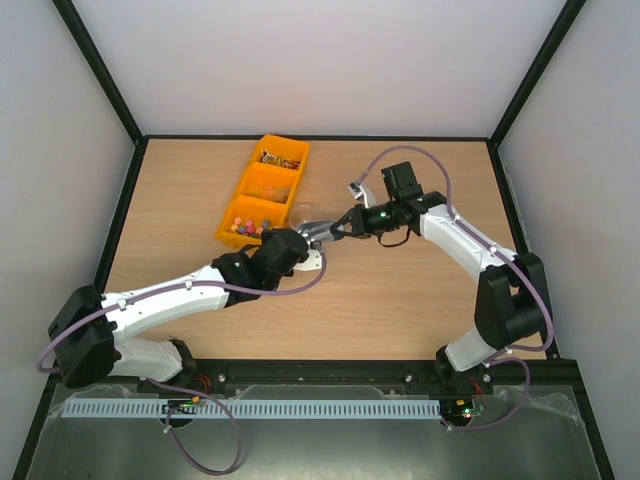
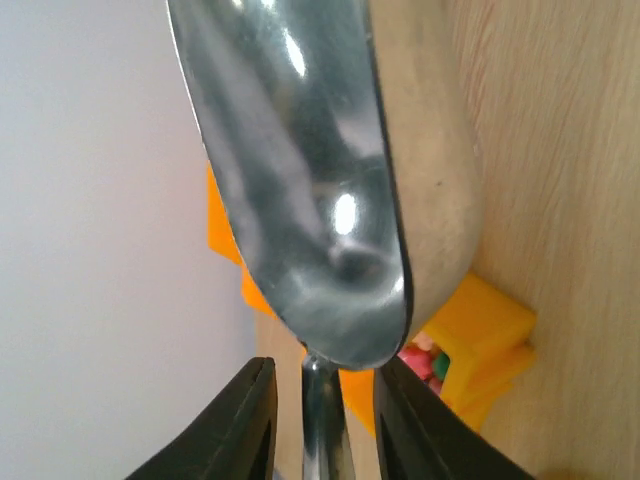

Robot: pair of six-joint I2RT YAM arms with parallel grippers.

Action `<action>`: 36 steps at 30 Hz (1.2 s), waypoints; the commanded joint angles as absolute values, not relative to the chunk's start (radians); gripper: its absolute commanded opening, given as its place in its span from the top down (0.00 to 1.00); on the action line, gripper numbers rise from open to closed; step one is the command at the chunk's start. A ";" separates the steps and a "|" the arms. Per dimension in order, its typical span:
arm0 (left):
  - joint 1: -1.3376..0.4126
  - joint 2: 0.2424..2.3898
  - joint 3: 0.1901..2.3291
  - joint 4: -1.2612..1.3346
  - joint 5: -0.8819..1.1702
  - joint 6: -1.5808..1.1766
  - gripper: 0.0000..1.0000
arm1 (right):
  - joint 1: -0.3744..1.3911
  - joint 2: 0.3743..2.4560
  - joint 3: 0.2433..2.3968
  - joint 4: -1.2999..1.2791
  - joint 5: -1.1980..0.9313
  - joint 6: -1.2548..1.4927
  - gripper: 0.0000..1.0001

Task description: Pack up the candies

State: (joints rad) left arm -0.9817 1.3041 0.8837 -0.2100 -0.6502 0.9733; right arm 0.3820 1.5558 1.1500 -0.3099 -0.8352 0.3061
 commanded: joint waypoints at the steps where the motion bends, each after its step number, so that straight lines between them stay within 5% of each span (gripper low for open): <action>1: -0.970 1.256 0.947 -0.324 -0.534 0.869 0.62 | 0.387 1.571 1.143 -0.339 -0.850 0.279 0.99; 7: -0.852 1.187 1.054 -0.504 -0.221 0.710 0.26 | 0.378 1.578 1.162 -0.342 -0.925 0.263 0.99; 11: -0.725 1.096 1.080 -0.574 0.088 0.676 0.15 | 0.377 1.578 1.154 -0.335 -1.015 0.234 0.99; 19: -0.582 1.065 1.089 -0.667 0.433 0.701 0.25 | 0.377 1.553 1.113 -0.313 -1.127 0.153 0.99; 28: -0.580 1.072 1.067 -0.639 0.451 0.729 0.47 | 0.379 1.545 1.095 -0.292 -1.182 0.153 0.99; 36: -0.580 1.075 1.039 -0.637 0.414 0.759 0.53 | 0.379 1.547 1.091 -0.291 -1.203 0.152 0.99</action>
State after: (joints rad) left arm -0.5838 1.0752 1.0584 -0.6376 0.4107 0.7322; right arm 0.3798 1.5707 1.1007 -0.2916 -1.1461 0.1635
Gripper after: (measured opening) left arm 0.482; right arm 0.041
